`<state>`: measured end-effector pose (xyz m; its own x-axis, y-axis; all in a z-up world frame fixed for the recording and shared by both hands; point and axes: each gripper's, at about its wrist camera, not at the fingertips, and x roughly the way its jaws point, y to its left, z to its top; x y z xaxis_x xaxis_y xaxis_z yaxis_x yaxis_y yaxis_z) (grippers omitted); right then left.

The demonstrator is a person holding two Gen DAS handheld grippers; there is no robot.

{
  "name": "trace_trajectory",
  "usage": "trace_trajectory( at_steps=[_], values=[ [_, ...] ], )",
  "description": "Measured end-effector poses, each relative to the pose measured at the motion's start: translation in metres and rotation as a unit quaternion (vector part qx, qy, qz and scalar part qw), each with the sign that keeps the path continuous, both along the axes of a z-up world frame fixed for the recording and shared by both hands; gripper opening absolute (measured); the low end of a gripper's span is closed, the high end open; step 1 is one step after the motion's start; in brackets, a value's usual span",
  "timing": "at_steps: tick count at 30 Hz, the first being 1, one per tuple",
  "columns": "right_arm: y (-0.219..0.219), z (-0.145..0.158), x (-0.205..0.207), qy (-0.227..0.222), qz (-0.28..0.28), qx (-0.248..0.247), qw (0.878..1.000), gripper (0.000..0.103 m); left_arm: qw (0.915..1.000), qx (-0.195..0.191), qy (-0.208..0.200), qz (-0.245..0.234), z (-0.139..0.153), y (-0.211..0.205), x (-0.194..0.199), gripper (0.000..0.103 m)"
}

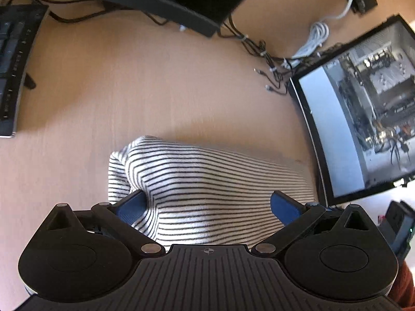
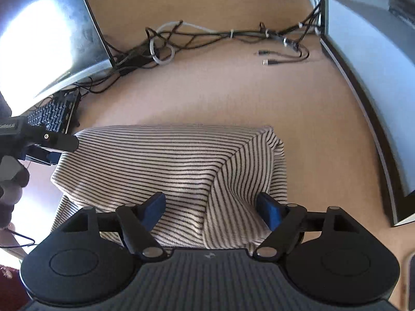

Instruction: Fold clothes

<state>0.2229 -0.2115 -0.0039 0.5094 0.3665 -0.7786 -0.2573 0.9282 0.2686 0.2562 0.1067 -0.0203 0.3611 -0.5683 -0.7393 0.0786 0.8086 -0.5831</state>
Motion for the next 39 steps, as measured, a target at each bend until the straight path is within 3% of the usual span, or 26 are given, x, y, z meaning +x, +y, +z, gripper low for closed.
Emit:
trace_trajectory(
  at_steps=[3,6,14,16,17,18,20,22,23,25,32,35,39],
  values=[
    [-0.021,0.009,0.003,-0.002,-0.033,0.023,0.999,0.071,0.9997,0.006,-0.003,0.022,0.007,0.011,-0.008,0.103],
    [-0.037,0.006,0.011,0.024,-0.051,0.052,0.997,0.071,0.9998,0.001,0.009,0.015,0.008,0.014,-0.010,0.103],
    [-0.003,-0.013,0.017,0.021,0.004,0.045,0.999,0.075,0.9997,-0.008,0.023,-0.002,-0.005,-0.008,-0.001,0.103],
    [0.003,-0.016,0.022,0.009,0.012,0.044,0.999,0.067,0.9997,-0.014,0.020,0.000,-0.007,-0.011,0.004,0.102],
    [0.008,-0.015,0.025,0.000,0.016,0.037,0.999,0.051,0.9997,-0.015,0.018,0.002,-0.009,-0.012,0.007,0.101],
    [0.012,-0.015,0.028,-0.009,0.019,0.028,0.999,0.046,0.9999,-0.009,0.014,0.005,-0.009,-0.014,0.012,0.100],
    [0.020,-0.012,0.039,-0.028,0.026,0.014,0.999,0.037,0.9999,0.010,0.003,0.010,-0.010,-0.017,0.021,0.090],
    [0.023,-0.008,0.051,-0.038,0.028,0.009,0.999,0.035,0.9994,0.031,-0.007,0.015,-0.006,-0.019,0.028,0.078],
    [0.022,-0.007,0.057,-0.037,0.027,0.009,0.999,0.035,0.9989,0.042,-0.011,0.017,-0.004,-0.020,0.032,0.077],
    [0.019,-0.006,0.064,-0.034,0.027,0.010,0.999,0.036,0.9987,0.045,-0.011,0.020,-0.001,-0.020,0.033,0.077],
    [0.005,-0.014,0.057,-0.006,0.020,0.027,0.999,0.058,0.9983,0.050,-0.002,0.030,-0.002,-0.018,0.022,0.089],
    [0.003,-0.018,0.054,0.007,0.015,0.039,0.999,0.068,0.9985,0.046,0.000,0.030,-0.001,-0.020,0.018,0.090],
    [0.014,-0.021,0.050,0.002,0.027,0.019,0.999,0.079,0.9991,0.033,0.005,0.025,0.000,-0.020,0.015,0.090]
  ],
)
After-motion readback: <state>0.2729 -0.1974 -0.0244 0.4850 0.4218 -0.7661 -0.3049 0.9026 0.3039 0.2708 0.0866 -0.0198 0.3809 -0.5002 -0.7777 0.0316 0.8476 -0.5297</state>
